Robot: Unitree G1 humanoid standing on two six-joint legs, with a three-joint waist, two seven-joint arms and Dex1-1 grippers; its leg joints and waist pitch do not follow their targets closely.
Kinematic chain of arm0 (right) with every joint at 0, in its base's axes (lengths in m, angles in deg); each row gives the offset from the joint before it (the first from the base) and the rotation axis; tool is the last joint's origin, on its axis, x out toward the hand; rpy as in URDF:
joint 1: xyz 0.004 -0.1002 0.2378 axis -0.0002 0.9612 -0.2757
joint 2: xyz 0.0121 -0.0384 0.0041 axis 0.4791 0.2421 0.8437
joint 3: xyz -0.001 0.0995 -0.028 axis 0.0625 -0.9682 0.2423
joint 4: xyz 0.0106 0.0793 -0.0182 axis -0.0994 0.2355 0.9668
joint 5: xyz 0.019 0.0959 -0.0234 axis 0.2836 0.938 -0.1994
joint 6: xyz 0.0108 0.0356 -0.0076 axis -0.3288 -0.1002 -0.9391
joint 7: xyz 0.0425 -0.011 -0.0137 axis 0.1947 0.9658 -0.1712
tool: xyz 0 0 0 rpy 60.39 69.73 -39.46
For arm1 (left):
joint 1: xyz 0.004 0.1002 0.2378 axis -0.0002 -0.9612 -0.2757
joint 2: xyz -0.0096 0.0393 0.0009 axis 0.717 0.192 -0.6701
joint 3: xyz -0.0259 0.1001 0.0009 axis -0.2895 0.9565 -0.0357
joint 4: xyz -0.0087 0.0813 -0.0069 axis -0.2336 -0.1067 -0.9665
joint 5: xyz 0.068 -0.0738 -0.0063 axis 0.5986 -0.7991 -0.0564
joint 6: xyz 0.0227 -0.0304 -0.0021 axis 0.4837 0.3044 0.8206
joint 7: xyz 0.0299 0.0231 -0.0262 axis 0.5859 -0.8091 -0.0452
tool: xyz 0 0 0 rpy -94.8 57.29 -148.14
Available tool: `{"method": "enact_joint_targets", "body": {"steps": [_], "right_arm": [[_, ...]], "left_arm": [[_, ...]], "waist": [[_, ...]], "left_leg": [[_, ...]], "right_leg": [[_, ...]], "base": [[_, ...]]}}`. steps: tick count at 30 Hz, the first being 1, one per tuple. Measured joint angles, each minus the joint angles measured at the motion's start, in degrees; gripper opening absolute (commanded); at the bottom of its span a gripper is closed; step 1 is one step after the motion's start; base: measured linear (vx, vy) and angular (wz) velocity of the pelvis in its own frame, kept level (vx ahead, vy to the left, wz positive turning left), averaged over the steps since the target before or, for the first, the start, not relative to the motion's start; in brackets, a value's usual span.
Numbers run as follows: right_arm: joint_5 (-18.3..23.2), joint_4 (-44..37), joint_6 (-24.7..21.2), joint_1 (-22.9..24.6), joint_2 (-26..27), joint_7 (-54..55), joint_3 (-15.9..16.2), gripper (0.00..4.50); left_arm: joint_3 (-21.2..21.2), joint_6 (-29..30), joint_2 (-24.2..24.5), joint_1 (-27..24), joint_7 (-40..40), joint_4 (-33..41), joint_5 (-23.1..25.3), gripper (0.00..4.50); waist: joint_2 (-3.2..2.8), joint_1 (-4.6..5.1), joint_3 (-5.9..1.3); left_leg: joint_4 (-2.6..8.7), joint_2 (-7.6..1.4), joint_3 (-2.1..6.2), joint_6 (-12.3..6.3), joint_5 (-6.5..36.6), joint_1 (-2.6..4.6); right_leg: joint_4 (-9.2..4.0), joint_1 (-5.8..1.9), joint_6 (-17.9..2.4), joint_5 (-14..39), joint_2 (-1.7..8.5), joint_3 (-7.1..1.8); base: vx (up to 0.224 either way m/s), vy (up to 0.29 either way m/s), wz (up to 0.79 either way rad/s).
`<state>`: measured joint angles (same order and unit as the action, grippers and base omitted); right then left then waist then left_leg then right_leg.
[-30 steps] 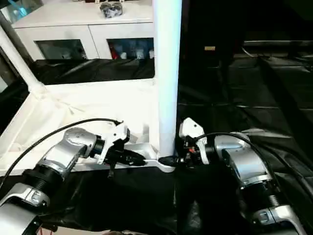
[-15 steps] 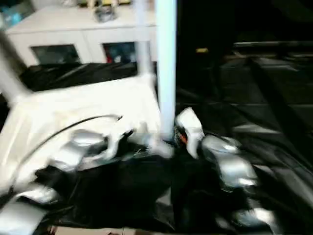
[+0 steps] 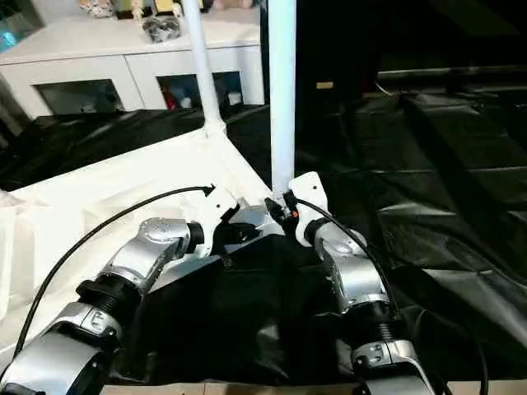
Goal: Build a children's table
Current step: Rotate leg to tighten
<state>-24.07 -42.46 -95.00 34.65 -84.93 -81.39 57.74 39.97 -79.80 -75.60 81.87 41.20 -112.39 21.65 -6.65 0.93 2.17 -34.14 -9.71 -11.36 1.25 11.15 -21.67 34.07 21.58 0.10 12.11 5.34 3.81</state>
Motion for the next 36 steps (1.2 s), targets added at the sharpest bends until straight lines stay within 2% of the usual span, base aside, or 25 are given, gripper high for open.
{"method": "enact_joint_targets", "body": {"steps": [3, 6, 10, 14, 15, 18, 20, 23, 26, 28, 29, 31, 36], "right_arm": [[0.0, -1.5, -0.1, 0.7, -1.0, -2.1, 0.0, 3.14], [1.0, -5.1, -0.9, 2.9, -4.3, -6.3, 0.0, 3.14], [5.3, -12.1, -2.7, 7.5, -11.5, -14.4, -0.8, 3.14], [8.6, -16.8, -4.1, 10.4, -16.1, -21.0, -2.4, 3.14], [9.2, -17.8, -4.6, 10.9, -16.5, -22.1, -2.4, 3.18], [11.9, -22.8, -8.1, 14.1, -21.3, -27.6, -2.4, 3.18], [14.4, -26.7, -11.1, 16.3, -23.5, -30.7, -2.2, 3.18], [15.9, -28.6, -12.5, 17.3, -23.0, -31.3, -1.4, 3.18], [15.3, -27.8, -12.3, 16.3, -19.5, -29.0, -0.4, 3.18], [15.1, -26.2, -11.8, 15.0, -16.9, -27.1, 0.1, 3.18], [15.1, -25.9, -11.6, 14.8, -16.3, -26.4, 0.4, 3.18], [14.7, -24.1, -11.3, 13.2, -14.1, -24.3, 0.6, 3.18], [13.2, -18.7, -10.0, 8.1, -9.2, -19.1, 0.8, 3.18]], "left_arm": [[0.2, -0.8, 0.2, 0.0, -0.9, 0.1, 0.0, 0.0], [0.9, -1.0, -0.4, 0.0, -1.5, 0.8, 0.0, 0.0], [1.0, -1.0, -0.4, -1.0, -2.5, 3.1, -0.6, 0.0], [0.5, -1.0, -0.6, -1.2, -2.3, 4.2, -1.3, 0.0], [0.5, -1.0, -0.5, -1.2, -2.2, 4.5, -1.5, 0.56], [-0.8, -0.5, -0.7, -2.6, -2.9, 9.0, -4.1, 0.59], [-1.2, 1.0, 0.6, -3.9, -3.7, 13.7, -4.8, 0.96], [-2.1, 4.8, 2.6, -5.9, -4.4, 19.3, -6.3, 1.11], [-2.2, 11.2, 6.4, -9.2, -6.7, 26.9, -7.9, 1.44], [-2.3, 16.9, 10.8, -12.8, -8.8, 34.2, -9.8, 1.48], [-2.5, 19.0, 12.4, -14.1, -9.5, 36.5, -10.4, 1.64], [-2.8, 24.3, 16.6, -18.0, -11.6, 42.6, -12.8, 1.82], [-3.8, 32.7, 21.7, -23.6, -13.4, 53.4, -17.0, 2.06]], "waist": [[-0.01, -0.12, -0.02], [-0.05, -1.04, -0.02], [-0.11, -2.56, 0.02], [-0.11, -3.06, 0.02], [-0.11, -3.08, 0.02], [-0.01, -4.2, 0.07], [-0.03, -4.51, 0.04], [0.05, -4.51, 0.09], [0.29, -4.27, 0.23], [0.69, -4.0, 0.38], [0.9, -4.08, 0.46], [1.4, -4.08, 0.65], [1.77, -4.54, 0.66]], "left_leg": [[0.0, 0.03, 0.0, -0.01, 0.0, -0.22], [0.0, 0.01, -0.03, -0.02, 0.0, -0.38], [0.01, -0.08, -0.07, -0.12, -0.1, -0.59], [-0.01, -0.1, -0.09, -0.42, -0.2, -0.85], [-0.04, -0.12, -0.09, -0.43, -0.2, -0.97], [-0.41, -0.2, -0.07, -0.6, -0.2, -1.77], [-0.52, -0.21, -0.07, -0.66, -0.2, -1.83], [-0.73, -0.25, -0.07, -0.71, -0.2, -1.76], [-0.7, -0.26, -0.07, -0.58, -0.3, -1.45], [-0.51, -0.26, -0.09, -0.21, -0.2, -1.28], [-0.5, -0.25, -0.04, -0.17, -0.2, -1.26], [-0.38, -0.26, -0.06, -0.03, -0.3, -1.24], [-0.4, -0.23, -0.12, 0.15, -0.4, -1.28]], "right_leg": [[-0.02, 0.11, -0.3, -0.3, 0.01, -0.03], [0.02, 0.2, -0.3, -0.4, 0.01, -0.03], [0.03, 0.33, -0.1, -0.3, 0.0, 0.02], [0.06, 0.59, 0.1, -0.2, 0.0, 0.03], [0.08, 0.71, 0.1, -0.2, -0.01, 0.04], [0.36, 1.41, 0.1, -0.2, -0.01, 0.09], [0.47, 1.49, 0.1, -0.2, -0.01, 0.09], [0.83, 1.53, 0.1, -0.2, 0.0, 0.05], [1.06, 1.47, 0.1, -0.2, 0.0, 0.02], [1.1, 1.47, 0.1, -0.2, 0.0, -0.03], [1.15, 1.46, 0.1, -0.2, -0.01, 0.0], [1.19, 1.52, 0.1, -0.2, -0.02, -0.01], [1.19, 1.47, 0.0, -0.3, -0.04, -0.13]], "base": [[0.0, 0.0, 0.0], [0.0, 0.0, 0.0], [0.0, 0.0, 0.0], [0.0, 0.0, 0.0], [0.0, 0.0, 0.0], [0.0, 0.0, 0.0], [0.0, 0.0, 0.0], [0.0, 0.0, 0.0], [0.0, 0.0, 0.0], [0.0, 0.0, 0.0], [0.0, 0.0, 0.0], [0.0, 0.0, 0.0], [0.0, 0.0, 0.0]]}}
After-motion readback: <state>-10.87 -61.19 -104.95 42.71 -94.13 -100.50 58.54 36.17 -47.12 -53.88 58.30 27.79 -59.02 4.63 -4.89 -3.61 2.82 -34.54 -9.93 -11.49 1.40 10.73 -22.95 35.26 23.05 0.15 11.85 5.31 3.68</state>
